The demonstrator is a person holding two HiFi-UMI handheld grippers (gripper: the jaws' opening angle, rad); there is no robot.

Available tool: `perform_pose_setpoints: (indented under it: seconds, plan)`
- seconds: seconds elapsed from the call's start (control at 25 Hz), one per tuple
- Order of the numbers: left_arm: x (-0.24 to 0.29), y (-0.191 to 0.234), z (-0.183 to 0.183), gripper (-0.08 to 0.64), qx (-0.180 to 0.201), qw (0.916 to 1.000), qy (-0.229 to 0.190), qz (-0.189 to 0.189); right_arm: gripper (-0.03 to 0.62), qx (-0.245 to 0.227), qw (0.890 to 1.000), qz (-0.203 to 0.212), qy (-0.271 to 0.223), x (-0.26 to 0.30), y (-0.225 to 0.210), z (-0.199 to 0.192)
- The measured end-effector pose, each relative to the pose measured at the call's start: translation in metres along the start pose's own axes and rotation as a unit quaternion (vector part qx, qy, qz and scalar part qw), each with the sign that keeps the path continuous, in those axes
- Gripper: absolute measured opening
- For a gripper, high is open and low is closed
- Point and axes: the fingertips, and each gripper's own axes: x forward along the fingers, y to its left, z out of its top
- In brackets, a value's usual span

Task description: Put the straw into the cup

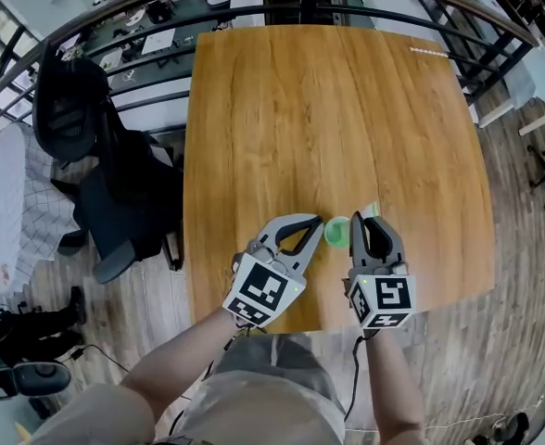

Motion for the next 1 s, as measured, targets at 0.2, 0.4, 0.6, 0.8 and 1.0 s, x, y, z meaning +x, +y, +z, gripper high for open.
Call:
perform_pose_setpoints:
  seconds: [0.2, 0.4, 0.6, 0.8, 1.0]
  plan:
    - [0.016, 0.0, -0.027, 0.012, -0.024, 0.9993, 0.028, -0.009, 0.051, -0.012, 1.0, 0.001, 0.014, 0.013, -0.006, -0.026]
    - [0.03, -0.002, -0.048, 0.012, -0.033, 0.998, 0.051, -0.018, 0.049, 0.007, 1.0, 0.004, 0.02, 0.021, -0.009, -0.042]
    - [0.036, -0.01, -0.072, 0.012, -0.042, 0.995, 0.086, -0.028, 0.051, 0.008, 0.999, 0.016, 0.026, 0.026, -0.008, -0.059]
    - [0.034, -0.015, -0.091, 0.012, -0.05, 0.9929, 0.103, -0.031, 0.051, 0.004, 0.999, 0.019, 0.036, 0.028, -0.002, -0.07]
    - [0.033, -0.011, -0.093, 0.012, -0.046, 0.9933, 0.102, -0.031, 0.051, 0.0, 0.999, 0.02, 0.05, 0.03, -0.001, -0.084]
